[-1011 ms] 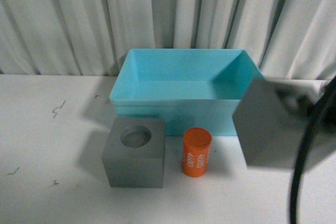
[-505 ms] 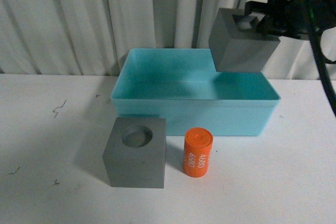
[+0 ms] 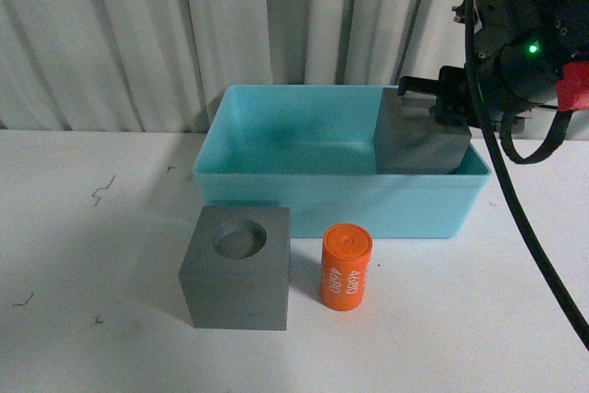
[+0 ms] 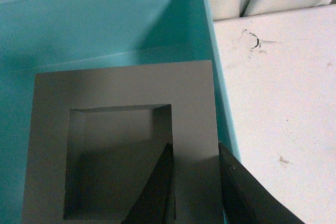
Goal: Place gray and orange parts in blue box
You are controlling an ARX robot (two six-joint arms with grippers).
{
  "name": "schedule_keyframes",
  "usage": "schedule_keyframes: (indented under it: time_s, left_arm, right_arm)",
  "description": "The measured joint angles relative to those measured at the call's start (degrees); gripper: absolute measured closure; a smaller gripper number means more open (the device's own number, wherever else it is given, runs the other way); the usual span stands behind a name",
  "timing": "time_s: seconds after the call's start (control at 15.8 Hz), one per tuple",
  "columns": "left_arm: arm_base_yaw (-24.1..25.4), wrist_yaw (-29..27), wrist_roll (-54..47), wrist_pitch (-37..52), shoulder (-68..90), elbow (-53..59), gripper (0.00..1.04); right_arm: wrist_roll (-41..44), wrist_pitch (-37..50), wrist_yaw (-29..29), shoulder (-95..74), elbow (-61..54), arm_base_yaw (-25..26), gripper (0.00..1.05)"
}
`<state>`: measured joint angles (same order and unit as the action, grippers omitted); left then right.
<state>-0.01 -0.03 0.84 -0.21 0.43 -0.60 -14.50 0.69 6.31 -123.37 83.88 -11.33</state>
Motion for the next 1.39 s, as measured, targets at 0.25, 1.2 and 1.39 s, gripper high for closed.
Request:
schedule_keyframes:
  time_s: [0.25,1.2,1.39]
  left_arm:
    - [0.0,0.0,0.0,0.0,0.0,0.0,0.07]
    - [0.0,0.0,0.0,0.0,0.0,0.0,0.07]
    - [0.0,0.0,0.0,0.0,0.0,0.0,0.07]
  right_arm:
    - [-0.6,-1.9,2.3,-0.3,0.8,-1.0,0.7]
    - [12.6,38.3,0.5,69.5,-69.1,5.1,0.65]
    - [13.6,37.2,-1.7,75.6,-74.2,6.6,1.01]
